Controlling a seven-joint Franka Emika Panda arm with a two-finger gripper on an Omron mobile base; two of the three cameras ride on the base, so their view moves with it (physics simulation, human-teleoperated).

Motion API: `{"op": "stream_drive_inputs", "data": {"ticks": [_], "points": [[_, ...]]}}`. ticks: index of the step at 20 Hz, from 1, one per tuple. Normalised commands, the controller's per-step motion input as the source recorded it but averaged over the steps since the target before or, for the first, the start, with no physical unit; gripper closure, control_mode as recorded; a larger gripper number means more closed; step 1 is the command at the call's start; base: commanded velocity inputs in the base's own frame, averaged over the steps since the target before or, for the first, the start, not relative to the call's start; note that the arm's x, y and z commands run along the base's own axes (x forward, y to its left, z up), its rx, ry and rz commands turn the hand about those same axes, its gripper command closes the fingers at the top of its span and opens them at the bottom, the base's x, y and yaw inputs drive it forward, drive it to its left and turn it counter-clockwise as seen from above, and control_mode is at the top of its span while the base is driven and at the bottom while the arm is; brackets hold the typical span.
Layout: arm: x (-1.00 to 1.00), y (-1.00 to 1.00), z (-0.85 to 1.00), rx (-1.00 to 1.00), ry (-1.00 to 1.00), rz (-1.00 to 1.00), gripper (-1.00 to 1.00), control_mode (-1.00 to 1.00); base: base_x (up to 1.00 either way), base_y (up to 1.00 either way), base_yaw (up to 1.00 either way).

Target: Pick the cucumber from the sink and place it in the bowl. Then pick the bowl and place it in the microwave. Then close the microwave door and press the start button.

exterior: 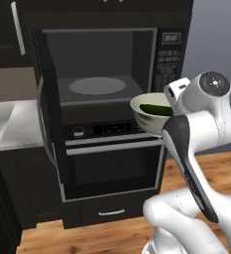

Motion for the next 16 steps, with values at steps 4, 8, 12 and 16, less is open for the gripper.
{"op": "stream_drive_inputs", "data": {"ticks": [4,8,12,16], "points": [[0.00,0.00,0.00,0.00,0.00,0.00,1.00,1.00,0.34,0.00,0.00],[0.00,0.00,0.00,0.00,0.00,0.00,1.00,1.00,0.25,0.00,0.00],[0.00,0.00,0.00,0.00,0.00,0.00,1.00,1.00,0.00,0.00,0.02],[0.19,0.48,-0.13,-0.01,-0.05,0.08,1.00,-1.00,0.00,0.00,0.00]]}}
